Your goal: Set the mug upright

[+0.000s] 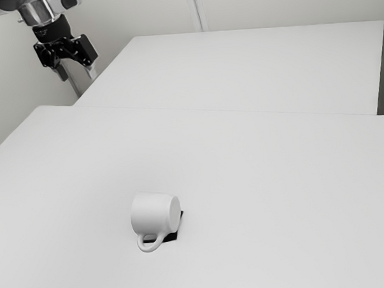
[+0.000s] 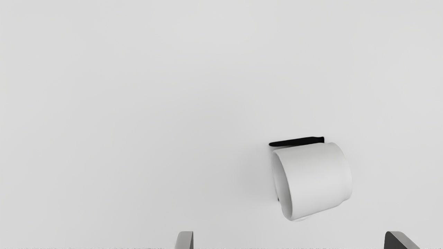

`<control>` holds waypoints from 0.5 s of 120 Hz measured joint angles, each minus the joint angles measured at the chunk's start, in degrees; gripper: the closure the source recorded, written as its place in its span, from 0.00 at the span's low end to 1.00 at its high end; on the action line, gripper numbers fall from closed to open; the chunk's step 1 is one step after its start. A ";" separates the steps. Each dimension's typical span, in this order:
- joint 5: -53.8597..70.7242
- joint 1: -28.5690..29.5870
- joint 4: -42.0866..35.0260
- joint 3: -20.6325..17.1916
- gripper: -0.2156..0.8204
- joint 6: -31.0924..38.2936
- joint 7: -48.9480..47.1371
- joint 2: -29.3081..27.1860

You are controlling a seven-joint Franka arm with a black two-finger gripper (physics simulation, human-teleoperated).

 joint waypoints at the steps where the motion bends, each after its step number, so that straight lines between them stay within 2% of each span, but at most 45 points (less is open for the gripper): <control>1: 0.00 -0.05 -0.06 0.07 0.21 -0.01 0.01 -0.01; 37: 0.61 -0.99 -3.28 -0.33 0.21 1.73 0.02 -0.85; 48: 0.10 -1.71 -6.96 -0.26 0.21 4.64 -0.39 -1.23; 60: -3.33 -3.69 -14.67 1.32 0.21 8.73 -0.57 -3.37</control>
